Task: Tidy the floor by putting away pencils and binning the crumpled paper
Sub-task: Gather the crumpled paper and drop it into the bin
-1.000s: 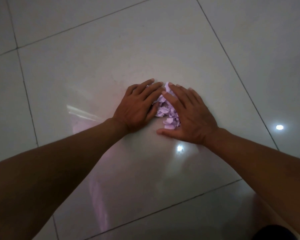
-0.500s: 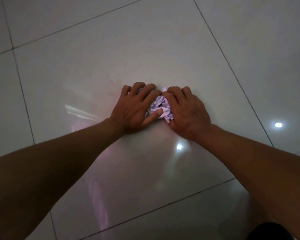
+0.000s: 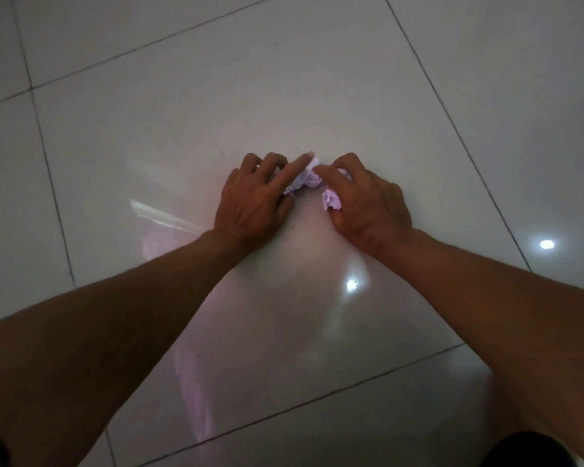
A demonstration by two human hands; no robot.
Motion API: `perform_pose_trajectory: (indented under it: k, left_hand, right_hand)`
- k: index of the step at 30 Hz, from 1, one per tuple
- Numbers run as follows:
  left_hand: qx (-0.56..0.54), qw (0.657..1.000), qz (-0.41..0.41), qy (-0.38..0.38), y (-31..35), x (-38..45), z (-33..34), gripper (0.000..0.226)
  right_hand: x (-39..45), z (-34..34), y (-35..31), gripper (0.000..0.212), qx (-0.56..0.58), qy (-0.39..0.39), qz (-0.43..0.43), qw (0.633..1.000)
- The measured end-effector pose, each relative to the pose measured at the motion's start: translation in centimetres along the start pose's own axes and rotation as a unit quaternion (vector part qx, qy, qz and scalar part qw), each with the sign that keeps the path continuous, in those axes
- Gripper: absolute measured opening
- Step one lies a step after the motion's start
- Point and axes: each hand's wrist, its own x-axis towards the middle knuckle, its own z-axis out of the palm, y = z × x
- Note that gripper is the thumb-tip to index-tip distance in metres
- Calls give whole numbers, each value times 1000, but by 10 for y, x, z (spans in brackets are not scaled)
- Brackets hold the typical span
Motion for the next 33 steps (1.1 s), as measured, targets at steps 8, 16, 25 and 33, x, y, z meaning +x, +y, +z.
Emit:
perform_pose_trajectory:
  k: [8,16,25,33]
  left_hand:
    - [-12,1000,2,-12,-1,-1,-1,29]
    - [0,1000,-6,-18,2,-1,0,40]
    - [4,998,-10,58,-3,4,-1,20]
    - [-25,996,-34,84,-18,19,2,30]
  right_hand:
    - [5,1,-10,21,24,79,7,997]
    - [1,-2,-7,27,10,53,-13,998]
    - [1,8,-14,20,-25,96,35,994]
    - [15,10,-21,39,-128,18,50,990]
